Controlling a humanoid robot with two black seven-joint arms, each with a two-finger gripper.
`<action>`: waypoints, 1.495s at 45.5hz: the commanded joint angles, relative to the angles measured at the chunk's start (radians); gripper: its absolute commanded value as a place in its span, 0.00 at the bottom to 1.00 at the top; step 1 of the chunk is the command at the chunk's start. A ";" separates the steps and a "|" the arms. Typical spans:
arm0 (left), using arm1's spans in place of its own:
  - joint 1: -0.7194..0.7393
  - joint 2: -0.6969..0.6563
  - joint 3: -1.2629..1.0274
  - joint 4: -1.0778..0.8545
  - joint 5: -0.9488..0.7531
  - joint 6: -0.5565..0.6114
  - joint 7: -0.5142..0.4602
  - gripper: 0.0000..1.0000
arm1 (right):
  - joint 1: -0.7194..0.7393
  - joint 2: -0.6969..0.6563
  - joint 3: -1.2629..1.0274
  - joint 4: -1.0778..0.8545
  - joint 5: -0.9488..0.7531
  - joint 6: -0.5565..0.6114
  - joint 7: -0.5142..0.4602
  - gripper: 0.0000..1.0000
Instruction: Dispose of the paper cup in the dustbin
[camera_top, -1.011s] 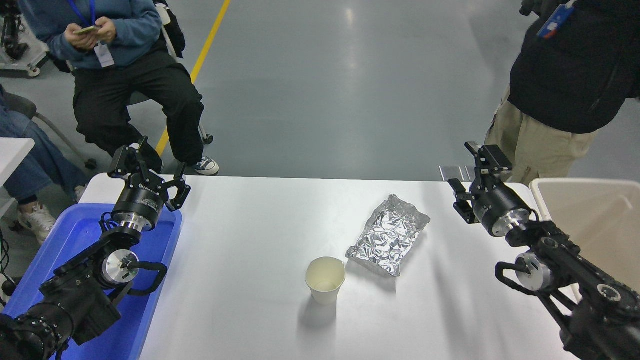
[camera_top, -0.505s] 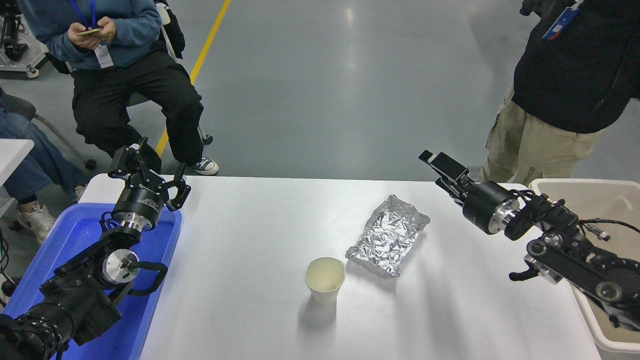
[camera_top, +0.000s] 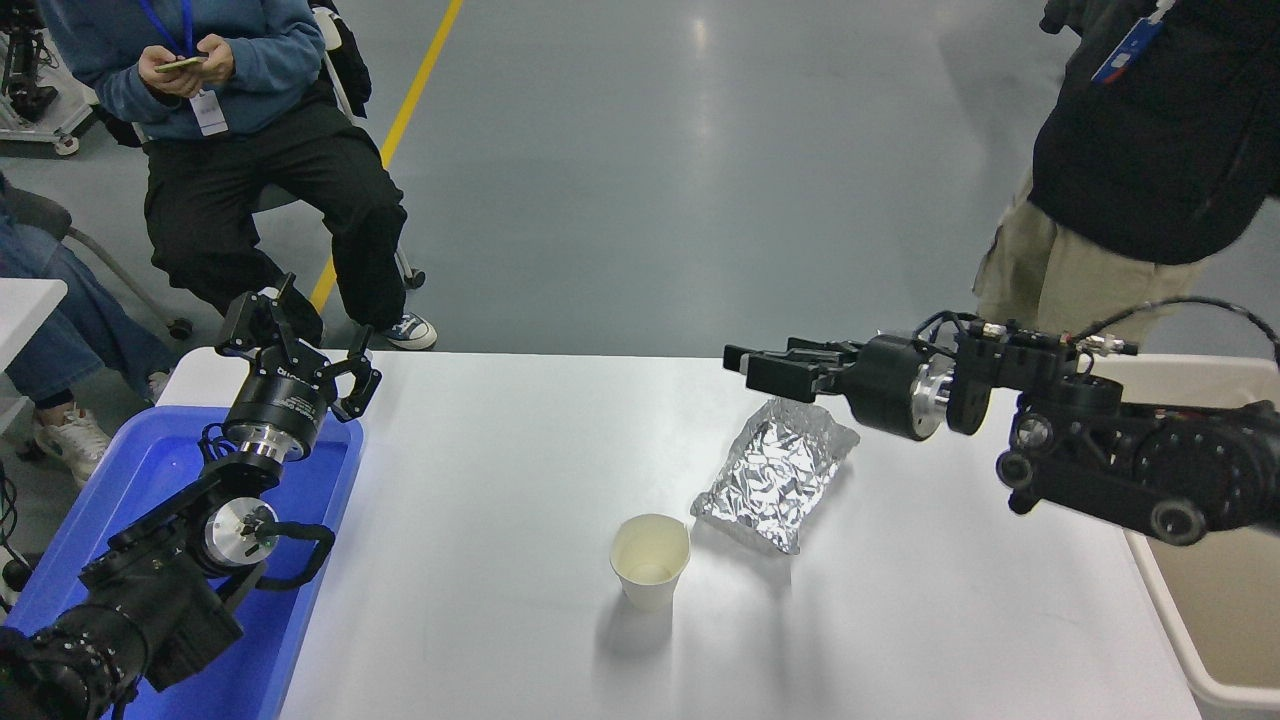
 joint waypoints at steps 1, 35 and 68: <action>0.000 0.000 0.000 -0.001 0.000 0.000 0.001 1.00 | 0.162 0.169 -0.269 -0.043 -0.036 0.009 0.024 0.99; 0.000 0.000 0.000 -0.001 0.000 0.000 -0.001 1.00 | 0.076 0.464 -0.409 -0.298 -0.017 0.124 0.015 0.99; 0.000 0.000 0.000 -0.001 0.000 0.000 0.001 1.00 | 0.047 0.502 -0.415 -0.407 -0.022 0.109 0.023 0.84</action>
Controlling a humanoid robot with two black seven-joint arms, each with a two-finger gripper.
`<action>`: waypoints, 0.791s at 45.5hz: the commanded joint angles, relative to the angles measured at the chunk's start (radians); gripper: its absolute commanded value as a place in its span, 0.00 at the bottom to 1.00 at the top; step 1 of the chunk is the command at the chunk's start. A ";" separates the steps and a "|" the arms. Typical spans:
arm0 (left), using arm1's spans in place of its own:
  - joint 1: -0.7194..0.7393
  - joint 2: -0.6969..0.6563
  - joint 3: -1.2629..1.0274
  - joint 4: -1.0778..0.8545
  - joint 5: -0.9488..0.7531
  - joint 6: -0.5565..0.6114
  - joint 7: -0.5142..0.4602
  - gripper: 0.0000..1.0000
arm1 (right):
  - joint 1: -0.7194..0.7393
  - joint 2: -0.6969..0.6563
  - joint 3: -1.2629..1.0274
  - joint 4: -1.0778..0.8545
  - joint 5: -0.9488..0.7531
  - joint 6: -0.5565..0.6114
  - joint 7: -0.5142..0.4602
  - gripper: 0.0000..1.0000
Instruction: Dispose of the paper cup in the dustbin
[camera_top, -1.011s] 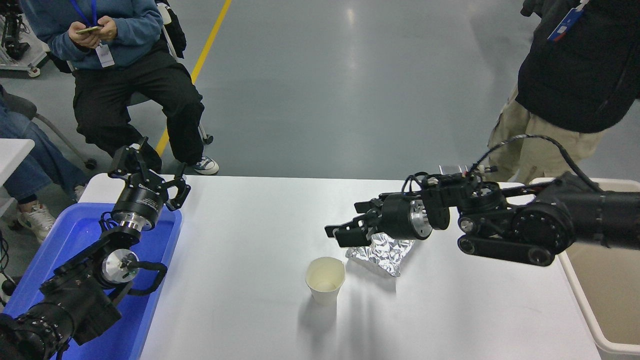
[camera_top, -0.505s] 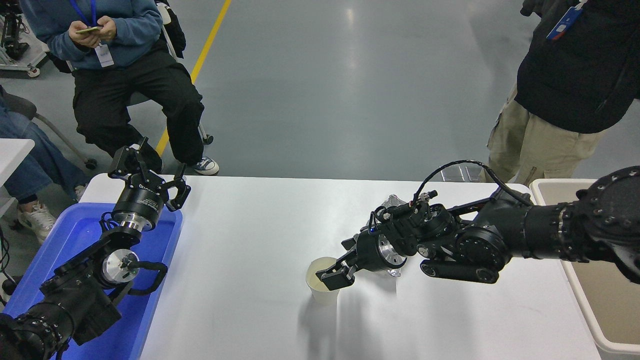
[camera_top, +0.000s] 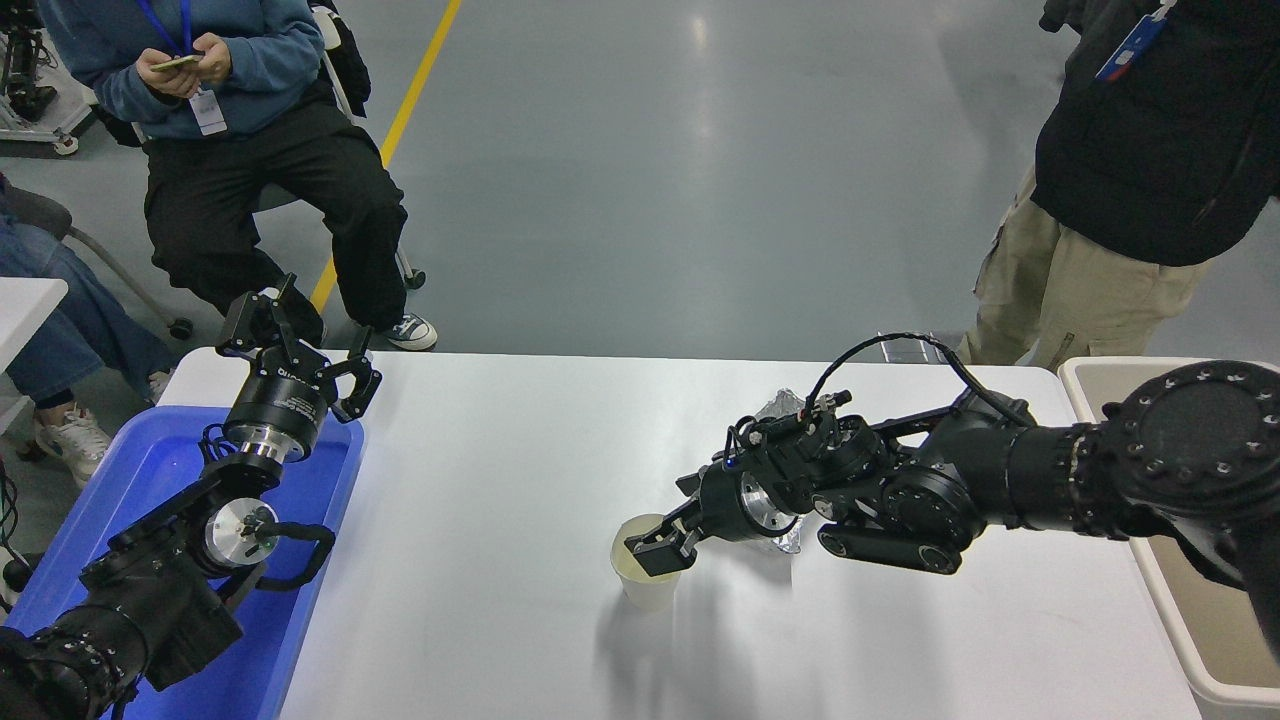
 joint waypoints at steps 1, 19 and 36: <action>0.000 0.000 0.000 -0.001 0.000 0.000 -0.001 1.00 | 0.001 0.004 -0.002 -0.014 -0.002 -0.002 0.007 0.83; 0.000 0.000 0.000 -0.001 0.000 0.000 -0.001 1.00 | -0.001 0.004 -0.004 -0.014 -0.002 0.015 0.008 0.34; 0.000 0.000 0.000 0.001 0.000 0.000 -0.001 1.00 | 0.008 0.004 -0.030 -0.002 0.003 0.031 0.025 0.06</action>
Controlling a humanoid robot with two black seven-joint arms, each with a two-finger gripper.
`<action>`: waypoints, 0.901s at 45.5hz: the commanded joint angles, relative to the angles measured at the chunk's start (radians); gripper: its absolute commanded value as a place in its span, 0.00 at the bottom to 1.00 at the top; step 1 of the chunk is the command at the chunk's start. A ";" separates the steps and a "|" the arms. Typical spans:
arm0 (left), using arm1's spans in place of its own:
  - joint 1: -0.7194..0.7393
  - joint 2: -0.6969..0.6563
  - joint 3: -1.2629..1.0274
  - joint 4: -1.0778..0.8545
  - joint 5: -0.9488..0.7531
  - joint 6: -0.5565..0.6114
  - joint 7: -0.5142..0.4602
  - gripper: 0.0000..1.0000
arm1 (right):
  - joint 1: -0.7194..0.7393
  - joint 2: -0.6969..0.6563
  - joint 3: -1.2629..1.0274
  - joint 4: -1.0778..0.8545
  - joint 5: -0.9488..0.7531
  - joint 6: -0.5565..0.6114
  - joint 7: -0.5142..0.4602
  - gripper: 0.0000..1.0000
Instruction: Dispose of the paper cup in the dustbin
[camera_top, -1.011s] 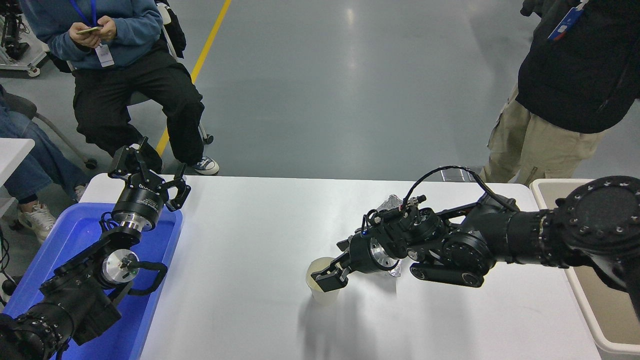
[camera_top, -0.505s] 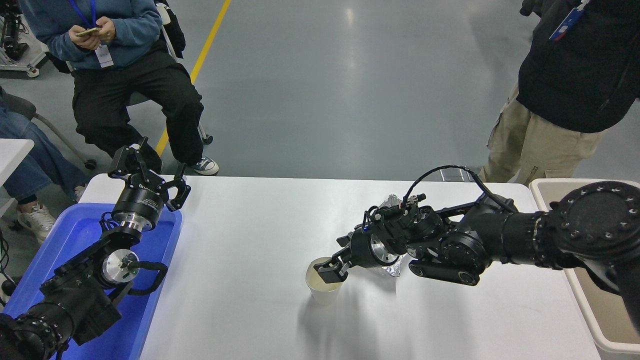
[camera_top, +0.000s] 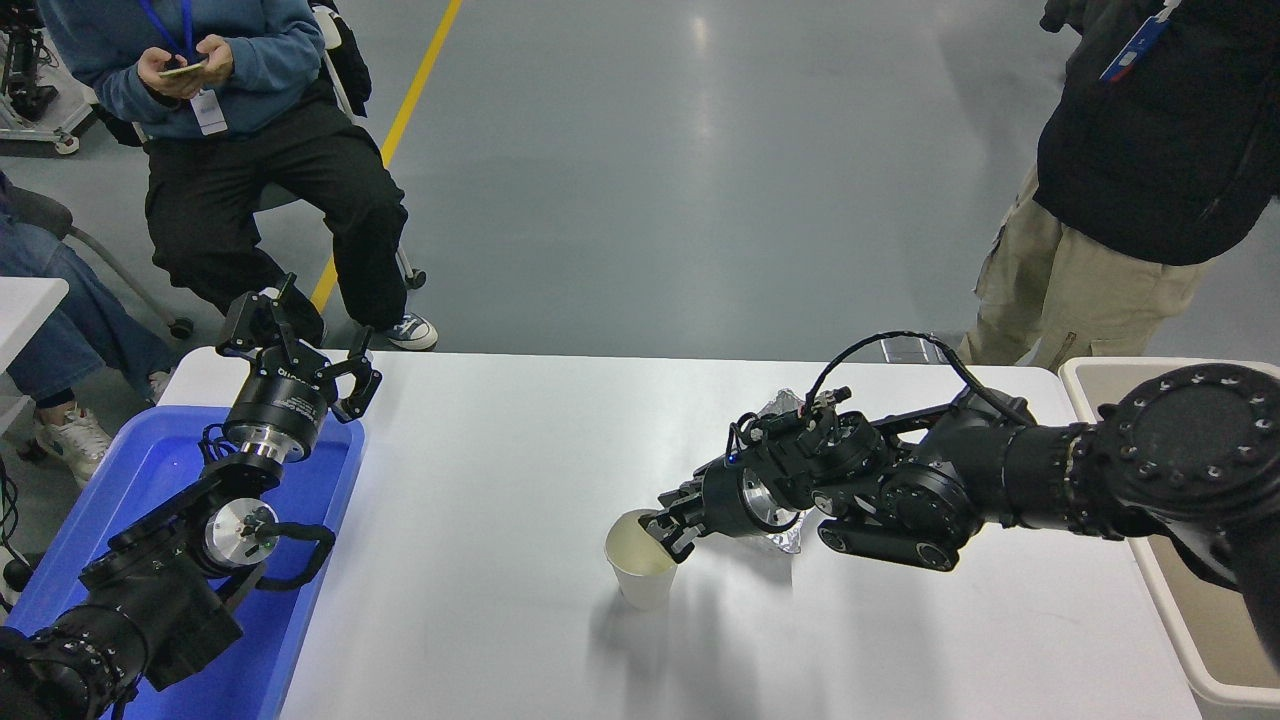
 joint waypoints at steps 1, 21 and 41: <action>0.000 0.000 0.000 0.000 0.000 0.000 -0.001 1.00 | 0.010 0.000 -0.021 0.009 0.000 0.017 0.024 0.00; 0.000 0.000 0.000 0.001 0.000 0.000 -0.001 1.00 | 0.057 0.000 -0.016 0.009 0.063 0.111 0.073 0.00; 0.000 0.000 0.000 0.001 0.000 0.000 -0.001 1.00 | 0.352 -0.075 -0.022 0.182 0.188 0.212 0.073 0.00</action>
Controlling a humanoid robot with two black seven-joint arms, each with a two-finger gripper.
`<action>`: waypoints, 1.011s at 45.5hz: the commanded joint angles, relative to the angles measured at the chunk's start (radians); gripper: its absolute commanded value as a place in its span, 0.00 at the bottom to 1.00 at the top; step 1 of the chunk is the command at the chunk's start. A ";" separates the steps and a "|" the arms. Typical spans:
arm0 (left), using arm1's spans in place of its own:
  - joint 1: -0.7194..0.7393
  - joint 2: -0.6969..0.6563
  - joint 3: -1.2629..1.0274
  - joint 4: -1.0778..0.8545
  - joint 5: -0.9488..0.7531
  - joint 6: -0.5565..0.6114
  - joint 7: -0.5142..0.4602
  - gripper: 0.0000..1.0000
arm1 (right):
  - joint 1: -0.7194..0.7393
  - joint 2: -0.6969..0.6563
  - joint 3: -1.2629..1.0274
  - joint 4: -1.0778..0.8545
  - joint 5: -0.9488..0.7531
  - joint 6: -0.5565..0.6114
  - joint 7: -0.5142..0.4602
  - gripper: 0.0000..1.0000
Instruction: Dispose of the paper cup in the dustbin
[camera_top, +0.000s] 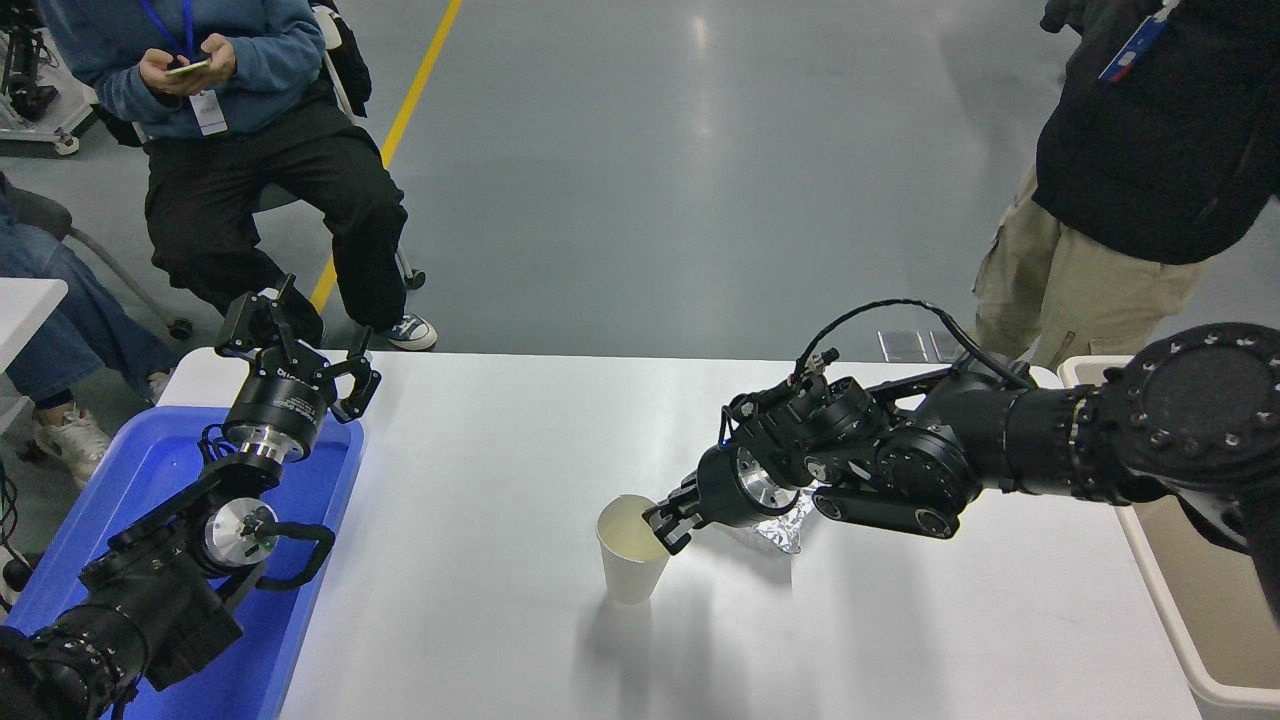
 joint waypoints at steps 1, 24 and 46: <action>0.000 0.000 0.000 0.000 0.000 0.000 0.000 1.00 | 0.169 -0.069 -0.002 0.105 0.064 0.057 0.002 0.00; 0.000 0.000 0.000 -0.001 0.000 0.000 -0.001 1.00 | 0.433 -0.307 0.043 0.308 0.067 0.198 0.000 0.00; 0.000 0.000 0.000 -0.001 0.000 0.000 -0.001 1.00 | 0.383 -0.482 0.043 0.286 0.063 0.192 -0.001 0.00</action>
